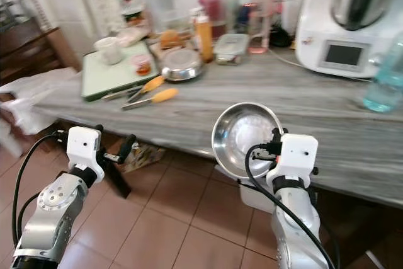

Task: Setting the table

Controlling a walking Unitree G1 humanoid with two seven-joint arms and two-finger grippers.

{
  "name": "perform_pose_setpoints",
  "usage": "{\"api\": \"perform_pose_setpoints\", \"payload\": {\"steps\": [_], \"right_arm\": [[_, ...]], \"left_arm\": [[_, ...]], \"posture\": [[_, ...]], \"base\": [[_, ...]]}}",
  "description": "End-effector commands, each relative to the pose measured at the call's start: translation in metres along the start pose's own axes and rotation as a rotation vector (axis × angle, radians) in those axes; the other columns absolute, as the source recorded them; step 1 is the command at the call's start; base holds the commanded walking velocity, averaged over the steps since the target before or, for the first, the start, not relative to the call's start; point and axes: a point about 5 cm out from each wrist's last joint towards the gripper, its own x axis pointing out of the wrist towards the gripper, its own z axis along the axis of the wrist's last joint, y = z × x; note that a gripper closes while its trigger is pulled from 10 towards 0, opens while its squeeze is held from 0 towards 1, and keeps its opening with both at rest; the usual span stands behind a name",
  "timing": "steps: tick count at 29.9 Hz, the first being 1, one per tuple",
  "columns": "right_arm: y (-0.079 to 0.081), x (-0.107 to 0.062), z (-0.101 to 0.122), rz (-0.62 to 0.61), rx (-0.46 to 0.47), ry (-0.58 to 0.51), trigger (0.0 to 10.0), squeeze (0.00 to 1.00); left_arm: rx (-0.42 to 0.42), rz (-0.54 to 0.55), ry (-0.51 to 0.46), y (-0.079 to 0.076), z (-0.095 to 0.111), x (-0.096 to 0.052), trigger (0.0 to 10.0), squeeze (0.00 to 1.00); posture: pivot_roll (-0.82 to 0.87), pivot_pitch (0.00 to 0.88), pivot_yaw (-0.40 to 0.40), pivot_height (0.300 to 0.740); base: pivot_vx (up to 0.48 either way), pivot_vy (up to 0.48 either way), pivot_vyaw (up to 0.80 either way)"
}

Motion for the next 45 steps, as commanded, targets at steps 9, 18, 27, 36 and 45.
{"api": "perform_pose_setpoints", "payload": {"steps": [9, 18, 27, 36, 45], "right_arm": [[0.011, 0.003, 0.009, 0.035, 0.025, -0.025, 10.0, 0.00], [0.021, 0.008, 0.009, 0.064, 0.046, -0.024, 10.0, 0.00], [0.019, 0.018, 0.007, 0.055, 0.063, -0.013, 10.0, 0.00], [0.021, 0.033, -0.010, 0.039, 0.151, 0.069, 10.0, 0.00], [0.036, 0.048, -0.014, 0.052, 0.202, 0.090, 10.0, 0.00]], "left_arm": [[-0.014, -0.018, 0.024, 0.000, -0.004, -0.005, 10.0, 0.00], [-0.058, -0.198, 0.059, -0.012, -0.010, -0.020, 10.0, 0.00], [-0.070, -0.364, 0.105, -0.022, -0.010, -0.022, 10.0, 0.00], [-0.106, -0.524, 0.117, -0.032, 0.001, -0.017, 10.0, 0.00], [-0.110, -0.606, 0.139, -0.040, 0.003, -0.015, 10.0, 0.00]], "posture": [[-0.06, 0.000, 0.091, 0.740], [-0.05, 0.000, 0.096, 0.740], [-0.04, 0.000, 0.091, 0.740], [-0.02, 0.000, 0.105, 0.740], [-0.01, 0.000, 0.131, 0.740]], "base": [[0.150, 0.000, 0.00], [0.000, 0.000, 0.00], [0.000, 0.000, 0.00], [0.000, 0.000, 0.00], [0.000, 0.000, 0.00]]}}
